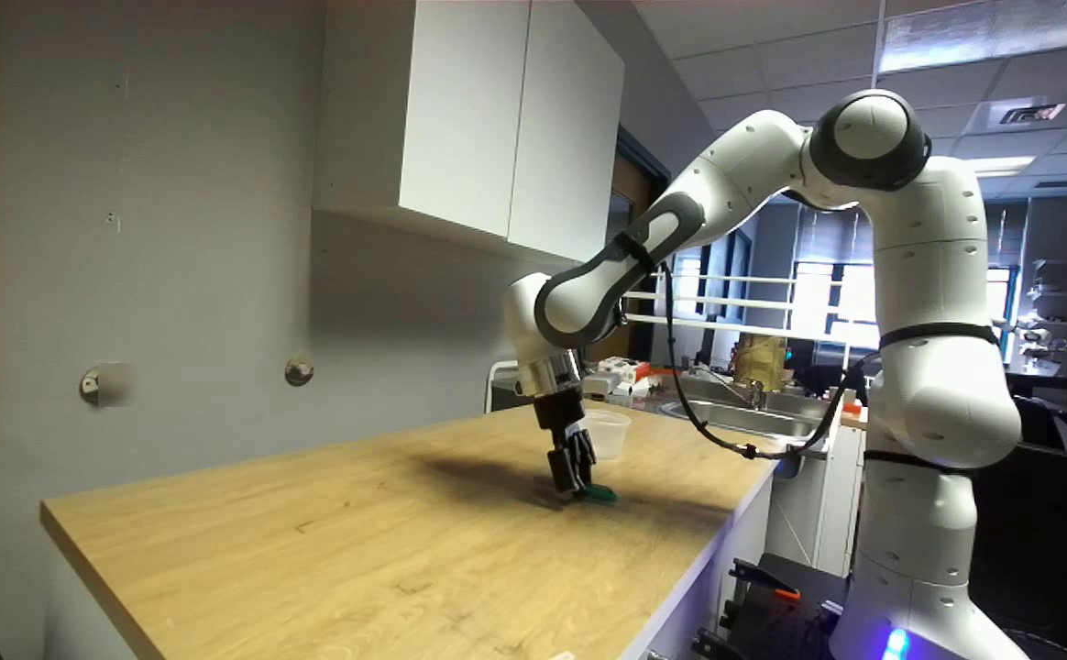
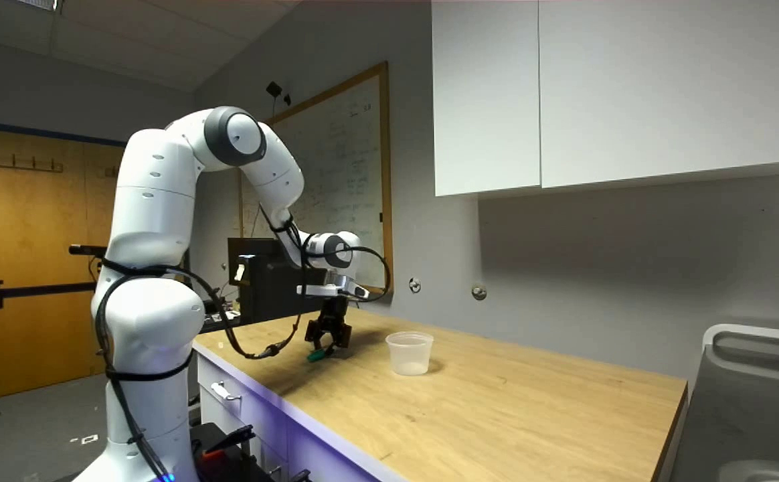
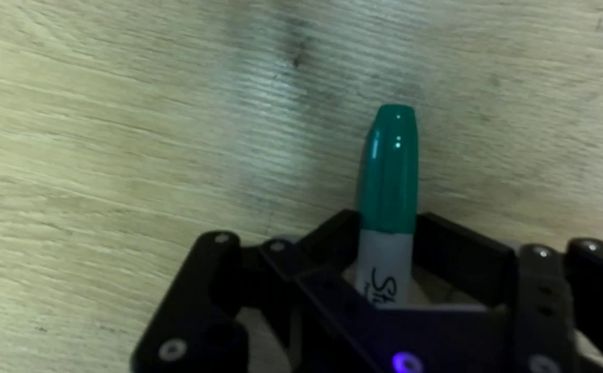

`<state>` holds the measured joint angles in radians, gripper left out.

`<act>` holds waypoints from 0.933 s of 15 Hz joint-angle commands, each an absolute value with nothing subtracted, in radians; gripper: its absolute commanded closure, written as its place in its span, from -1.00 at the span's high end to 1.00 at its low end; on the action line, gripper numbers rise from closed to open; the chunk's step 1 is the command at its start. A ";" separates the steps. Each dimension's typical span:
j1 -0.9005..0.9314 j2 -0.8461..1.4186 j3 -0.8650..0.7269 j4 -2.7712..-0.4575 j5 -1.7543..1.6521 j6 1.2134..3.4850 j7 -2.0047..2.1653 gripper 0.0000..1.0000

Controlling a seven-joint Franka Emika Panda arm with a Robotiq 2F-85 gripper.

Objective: Take the marker from the table and put it in the cup

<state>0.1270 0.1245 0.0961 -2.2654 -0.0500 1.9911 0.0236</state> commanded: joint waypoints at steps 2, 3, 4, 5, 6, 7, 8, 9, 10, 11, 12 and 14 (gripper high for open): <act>0.121 0.052 0.099 -2.249 -0.058 1.935 0.031 -0.81; 0.121 0.029 0.100 -2.244 -0.052 1.924 0.027 -0.82; 0.120 0.011 0.101 -2.240 -0.048 1.918 0.022 -0.82; 0.119 -0.009 0.100 -2.231 -0.044 1.907 0.019 -0.82; 0.117 -0.028 0.099 -2.223 -0.044 1.901 0.018 -0.82; 0.112 -0.047 0.094 -2.213 -0.041 1.892 0.011 -0.82; 0.106 -0.066 0.088 -2.204 -0.042 1.885 0.008 -0.82; 0.096 -0.087 0.078 -2.193 -0.044 1.874 -0.010 -0.82; 0.084 -0.099 0.065 -2.178 -0.050 1.869 -0.022 -0.82; 0.068 -0.108 0.049 -2.161 -0.058 1.866 -0.044 -0.81; 0.054 -0.109 0.036 -2.142 -0.065 1.866 -0.061 -0.81; 0.022 -0.101 0.004 -2.104 -0.071 1.871 -0.091 -0.81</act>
